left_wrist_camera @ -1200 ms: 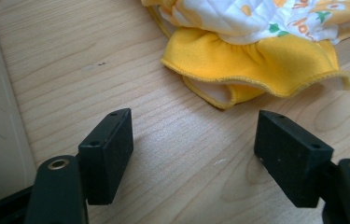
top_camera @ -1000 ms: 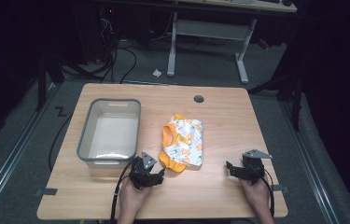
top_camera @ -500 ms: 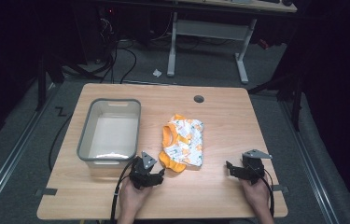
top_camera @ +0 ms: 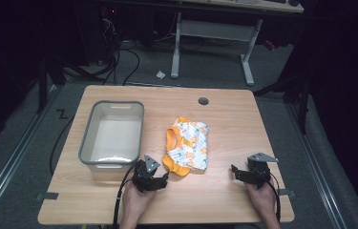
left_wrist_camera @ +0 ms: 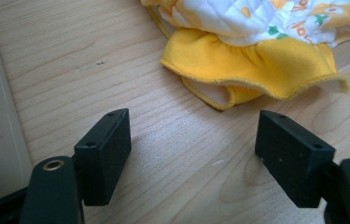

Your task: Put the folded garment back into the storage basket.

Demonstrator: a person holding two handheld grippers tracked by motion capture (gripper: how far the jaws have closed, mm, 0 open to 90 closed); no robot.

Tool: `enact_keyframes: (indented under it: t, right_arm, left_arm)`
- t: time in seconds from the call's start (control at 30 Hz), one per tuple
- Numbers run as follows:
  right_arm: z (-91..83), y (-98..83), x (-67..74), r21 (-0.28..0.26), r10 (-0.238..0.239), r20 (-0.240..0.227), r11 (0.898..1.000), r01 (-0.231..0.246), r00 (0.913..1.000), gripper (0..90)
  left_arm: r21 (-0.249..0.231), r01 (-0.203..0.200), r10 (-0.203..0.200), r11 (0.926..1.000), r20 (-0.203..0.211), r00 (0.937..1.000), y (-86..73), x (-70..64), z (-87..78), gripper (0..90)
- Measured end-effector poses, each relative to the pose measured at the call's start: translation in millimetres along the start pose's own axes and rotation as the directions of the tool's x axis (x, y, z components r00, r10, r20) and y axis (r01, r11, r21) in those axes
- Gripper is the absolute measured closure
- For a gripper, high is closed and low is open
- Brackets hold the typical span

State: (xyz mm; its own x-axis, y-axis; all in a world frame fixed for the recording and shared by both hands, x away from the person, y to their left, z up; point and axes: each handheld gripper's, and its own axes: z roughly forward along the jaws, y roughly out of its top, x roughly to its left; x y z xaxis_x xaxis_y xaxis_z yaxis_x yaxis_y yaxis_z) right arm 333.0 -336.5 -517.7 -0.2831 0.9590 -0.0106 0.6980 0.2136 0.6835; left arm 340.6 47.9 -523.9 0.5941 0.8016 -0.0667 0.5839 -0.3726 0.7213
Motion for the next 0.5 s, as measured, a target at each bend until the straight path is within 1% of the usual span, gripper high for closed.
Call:
enact_keyframes:
  t: [0.03, 0.13, 0.23, 0.3, 0.33, 0.4, 0.47, 0.5]
  right_arm:
    - [0.0, 0.0, 0.0, 0.0, 0.0, 0.0, 1.0, 0.0, 1.0, 23.2]
    - [0.0, 0.0, 0.0, 0.0, 0.0, 0.0, 1.0, 0.0, 1.0, 23.2]
    - [0.0, 0.0, 0.0, 0.0, 0.0, 0.0, 1.0, 0.0, 1.0, 23.2]
    - [0.0, 0.0, 0.0, 0.0, 0.0, 0.0, 1.0, 0.0, 1.0, 23.2]
    - [0.0, 0.0, 0.0, 0.0, -0.001, 0.001, 1.0, 0.001, 1.0, 23.4]
    - [-0.1, 0.0, 0.0, 0.0, -0.001, 0.0, 1.0, 0.001, 1.0, 23.5]
    - [-0.1, 0.0, 0.0, 0.0, -0.001, 0.0, 1.0, 0.001, 1.0, 23.5]
    - [-0.1, 0.0, 0.0, 0.0, -0.001, 0.001, 1.0, 0.001, 1.0, 23.5]
  left_arm:
    - [0.002, 0.001, -0.001, 1.0, 0.001, 1.0, 0.5, -0.2, 0.3, 26.9]
    - [0.026, -0.021, 0.021, 0.9995, -0.006, 0.9998, 2.8, -2.0, 0.6, 25.9]
    - [0.035, -0.014, 0.014, 0.9993, 0.011, 0.9998, 4.4, -2.0, -0.1, 26.4]
    - [0.033, -0.01, 0.01, 0.9994, 0.017, 0.9998, 4.8, -2.2, -0.7, 26.3]
    - [0.021, -0.006, 0.006, 0.9998, 0.028, 0.9996, 5.9, -2.8, -2.8, 26.4]
    - [0.017, -0.006, 0.005, 0.9998, 0.032, 0.9995, 6.6, -3.2, -3.8, 26.4]
    - [0.009, 0.004, -0.004, 1.0, 0.058, 0.9983, 9.2, -3.8, -6.3, 26.4]
    - [0.009, 0.004, -0.004, 1.0, 0.058, 0.9983, 9.2, -3.8, -6.3, 26.4]
